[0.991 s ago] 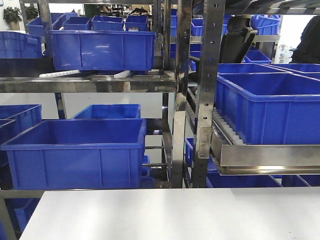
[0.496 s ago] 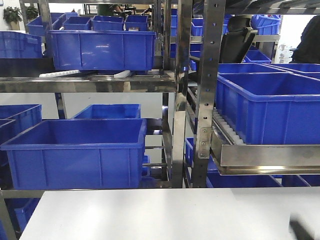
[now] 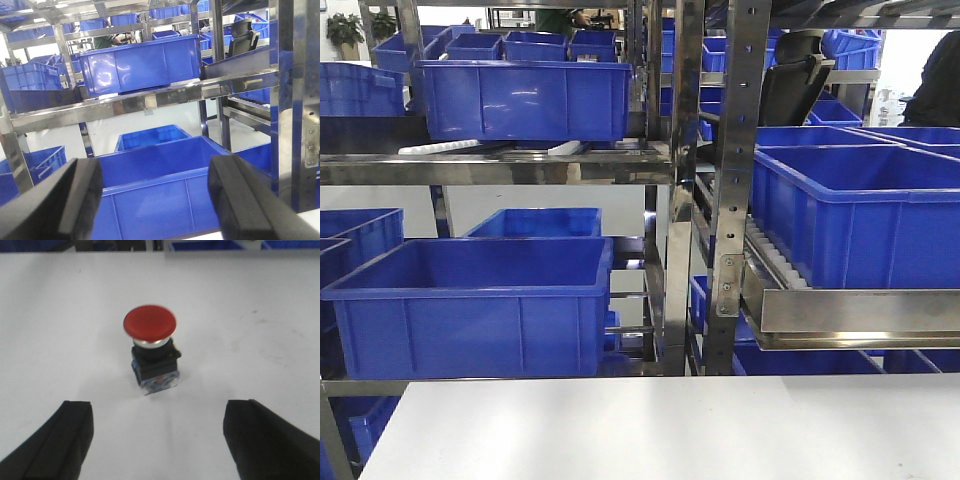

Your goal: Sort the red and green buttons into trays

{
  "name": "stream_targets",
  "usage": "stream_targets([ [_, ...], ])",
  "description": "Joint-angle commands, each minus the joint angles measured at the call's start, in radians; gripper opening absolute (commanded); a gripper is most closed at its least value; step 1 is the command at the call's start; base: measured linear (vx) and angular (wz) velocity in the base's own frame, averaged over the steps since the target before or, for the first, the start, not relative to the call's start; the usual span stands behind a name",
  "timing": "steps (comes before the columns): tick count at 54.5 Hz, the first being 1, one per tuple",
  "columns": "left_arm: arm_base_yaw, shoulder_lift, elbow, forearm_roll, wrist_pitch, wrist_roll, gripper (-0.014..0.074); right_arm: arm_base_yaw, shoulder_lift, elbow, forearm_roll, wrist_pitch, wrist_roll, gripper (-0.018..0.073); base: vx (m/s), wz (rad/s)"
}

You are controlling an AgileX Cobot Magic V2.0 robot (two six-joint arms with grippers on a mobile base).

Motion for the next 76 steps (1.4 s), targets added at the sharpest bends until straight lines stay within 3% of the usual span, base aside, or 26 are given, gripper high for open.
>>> stream_targets([
  [1, 0.001, 0.000, -0.033, -0.006, -0.077, -0.007, 0.0556, -0.005, 0.046, -0.056, -0.061, -0.216, -0.007, 0.0573, 0.00, 0.00],
  [27, 0.001, 0.000, -0.033, -0.006, -0.077, -0.001, 0.0556, -0.005, 0.254, -0.327, -0.055, -0.216, -0.002, 0.0550, 0.00, 0.00],
  [33, 0.001, 0.000, -0.033, -0.006, -0.077, -0.001, 0.0556, -0.005, 0.273, -0.338, -0.057, -0.216, -0.002, 0.0378, 0.00, 0.00],
  [41, 0.001, 0.000, -0.033, -0.007, -0.048, -0.007, 0.0556, -0.005, 0.274, -0.333, -0.087, -0.208, -0.002, -0.0020, 0.00, 0.00],
  [46, 0.001, 0.000, -0.006, -0.026, 0.001, -0.007, 0.0556, -0.005, 0.274, -0.333, -0.126, -0.208, -0.002, -0.0015, 0.00, 0.00],
  [51, 0.001, 0.008, 0.090, -0.051, -0.025, -0.001, 0.0556, -0.005, 0.274, -0.333, -0.136, -0.208, -0.002, -0.0015, 0.00, 0.00],
  [60, 0.001, 0.096, 0.375, -0.112, -0.255, -0.007, 0.0556, -0.005, 0.274, -0.333, -0.136, -0.208, -0.002, -0.0013, 0.00, 0.00],
  [67, 0.001, 0.259, 0.560, -0.106, -0.548, 0.003, 0.0556, -0.005, 0.274, -0.333, -0.135, -0.210, -0.002, -0.0012, 0.00, 0.00],
  [76, 0.001, 0.489, 0.595, -0.042, -0.875, -0.007, 0.0556, -0.005, 0.274, -0.333, -0.132, -0.210, -0.002, -0.0010, 0.00, 0.00],
])
